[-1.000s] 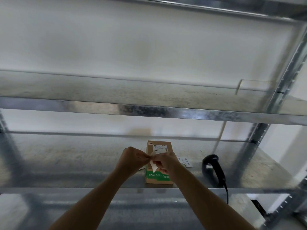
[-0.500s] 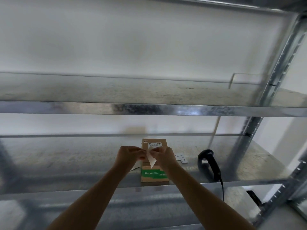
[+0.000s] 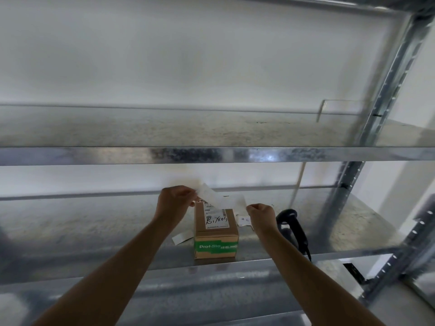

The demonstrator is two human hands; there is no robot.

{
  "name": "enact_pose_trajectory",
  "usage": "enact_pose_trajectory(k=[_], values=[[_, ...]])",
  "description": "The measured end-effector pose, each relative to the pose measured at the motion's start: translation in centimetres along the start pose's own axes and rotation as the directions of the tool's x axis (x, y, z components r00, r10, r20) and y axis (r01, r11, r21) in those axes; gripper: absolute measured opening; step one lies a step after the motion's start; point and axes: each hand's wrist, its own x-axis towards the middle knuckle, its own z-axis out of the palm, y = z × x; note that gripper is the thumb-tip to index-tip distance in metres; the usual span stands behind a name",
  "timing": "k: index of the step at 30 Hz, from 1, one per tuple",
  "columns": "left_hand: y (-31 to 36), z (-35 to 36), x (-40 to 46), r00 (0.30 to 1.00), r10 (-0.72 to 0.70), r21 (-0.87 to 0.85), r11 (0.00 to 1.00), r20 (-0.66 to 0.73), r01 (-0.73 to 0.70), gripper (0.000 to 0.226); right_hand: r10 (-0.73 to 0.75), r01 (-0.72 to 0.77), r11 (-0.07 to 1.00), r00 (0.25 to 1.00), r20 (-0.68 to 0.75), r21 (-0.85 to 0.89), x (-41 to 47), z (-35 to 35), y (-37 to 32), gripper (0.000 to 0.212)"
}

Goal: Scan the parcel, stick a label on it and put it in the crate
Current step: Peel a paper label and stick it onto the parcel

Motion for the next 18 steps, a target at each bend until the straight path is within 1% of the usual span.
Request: enact_pose_trajectory(k=[6, 9, 12, 15, 17, 18], values=[[-0.5, 1.7, 0.3, 0.998, -0.002, -0.048, 0.999, 0.07, 0.006, 0.01, 0.116, -0.106, 0.989, 0.989, -0.091, 0.102, 2.0, -1.7, 2.5, 0.031], [-0.9, 2.7, 0.4, 0.994, -0.006, -0.063, 0.998, 0.106, 0.013, 0.009, 0.218, -0.198, 0.959, 0.973, -0.079, 0.2, 3.4, -2.9, 4.2, 0.028], [-1.0, 4.0, 0.4, 0.988, 0.015, -0.059, 0.998, 0.157, -0.005, 0.015, 0.33, -0.31, 0.925, 0.942, -0.057, 0.222, 5.2, -3.5, 6.3, 0.022], [-0.8, 5.3, 0.7, 0.977, 0.071, 0.019, 0.997, 0.199, -0.076, 0.014, 0.388, -0.385, 0.914, 0.922, -0.002, 0.125, 7.2, -3.8, 8.1, 0.015], [-0.4, 6.1, 0.9, 0.968, 0.085, 0.074, 0.992, 0.236, -0.105, 0.008, 0.354, -0.354, 0.935, 0.935, 0.031, 0.014, 8.4, -4.0, 9.4, 0.02], [-0.2, 6.5, 1.0, 0.963, 0.095, 0.091, 0.989, 0.253, -0.121, 0.007, 0.341, -0.34, 0.94, 0.94, -0.005, 0.027, 8.9, -4.2, 9.7, 0.024]])
